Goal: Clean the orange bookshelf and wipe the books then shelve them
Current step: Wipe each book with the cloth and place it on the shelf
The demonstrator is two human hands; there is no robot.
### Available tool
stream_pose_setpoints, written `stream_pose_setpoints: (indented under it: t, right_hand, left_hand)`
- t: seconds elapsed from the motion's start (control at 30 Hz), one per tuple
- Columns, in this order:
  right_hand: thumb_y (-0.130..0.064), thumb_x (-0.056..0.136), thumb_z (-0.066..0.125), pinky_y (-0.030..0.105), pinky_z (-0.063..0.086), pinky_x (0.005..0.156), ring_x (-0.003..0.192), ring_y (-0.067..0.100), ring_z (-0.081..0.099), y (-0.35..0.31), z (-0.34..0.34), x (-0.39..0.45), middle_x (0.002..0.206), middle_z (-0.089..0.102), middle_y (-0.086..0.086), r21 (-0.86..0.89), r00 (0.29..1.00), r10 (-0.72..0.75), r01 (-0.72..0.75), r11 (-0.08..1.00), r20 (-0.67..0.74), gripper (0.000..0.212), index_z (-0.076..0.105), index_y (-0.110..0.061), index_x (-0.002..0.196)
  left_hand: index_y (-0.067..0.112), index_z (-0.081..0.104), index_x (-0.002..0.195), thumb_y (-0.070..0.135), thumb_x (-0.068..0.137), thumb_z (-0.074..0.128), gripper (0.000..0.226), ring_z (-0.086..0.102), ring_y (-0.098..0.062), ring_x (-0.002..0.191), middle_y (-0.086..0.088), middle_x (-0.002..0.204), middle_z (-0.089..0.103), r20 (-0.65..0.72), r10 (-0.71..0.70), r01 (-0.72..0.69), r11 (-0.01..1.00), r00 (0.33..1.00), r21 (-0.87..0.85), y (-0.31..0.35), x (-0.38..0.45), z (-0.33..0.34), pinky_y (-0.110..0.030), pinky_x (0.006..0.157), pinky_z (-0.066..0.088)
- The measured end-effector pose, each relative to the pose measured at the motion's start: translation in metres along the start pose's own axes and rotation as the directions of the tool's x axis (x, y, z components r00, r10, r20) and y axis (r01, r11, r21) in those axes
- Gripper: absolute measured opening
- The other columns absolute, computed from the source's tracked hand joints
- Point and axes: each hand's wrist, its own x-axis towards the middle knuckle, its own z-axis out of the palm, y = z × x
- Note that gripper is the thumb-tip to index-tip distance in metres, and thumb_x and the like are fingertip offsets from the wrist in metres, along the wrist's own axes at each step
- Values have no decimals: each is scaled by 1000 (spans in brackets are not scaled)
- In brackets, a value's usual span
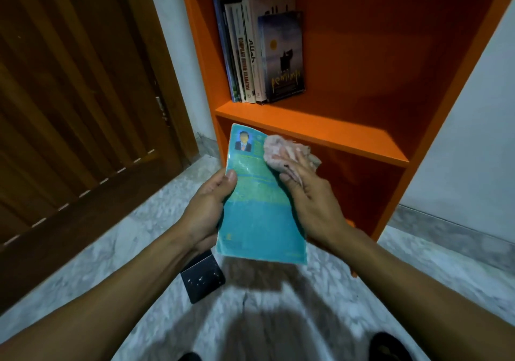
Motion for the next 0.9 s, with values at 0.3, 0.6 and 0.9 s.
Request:
stream_pose_setpoints:
  t: [0.3, 0.6, 0.9]
  right_hand:
    - [-39, 98, 48, 29, 46, 104, 126, 5, 55, 4, 13, -37, 131, 63, -7, 73, 993, -24, 16, 997, 115, 35, 64, -23, 124]
    - [-29, 104, 47, 35, 54, 79, 83, 8, 69, -5, -3, -13, 89, 74, -7, 320, 970, 244, -223, 921, -26, 25, 65, -15, 94]
    - [-62, 96, 41, 48, 39, 110, 132, 15, 50, -8, -6, 29, 139, 59, -6, 218, 903, 276, -211, 953, -331, 54, 61, -29, 132]
  left_hand:
    - [20, 63, 122, 33, 106, 39, 31, 72, -31, 103, -12, 116, 73, -288, -12, -24, 992, 958, -123, 11, 17, -14, -48, 83, 58]
    - [11, 65, 107, 32, 105, 44, 30, 73, -29, 80, -14, 97, 76, -331, 91, -11, 972, 939, 237, 18, 13, -21, -38, 66, 59]
    - [9, 63, 112, 32, 104, 45, 30, 73, -36, 92, -16, 104, 75, -110, -32, 62, 957, 993, 283, -3, -6, 31, -48, 79, 58]
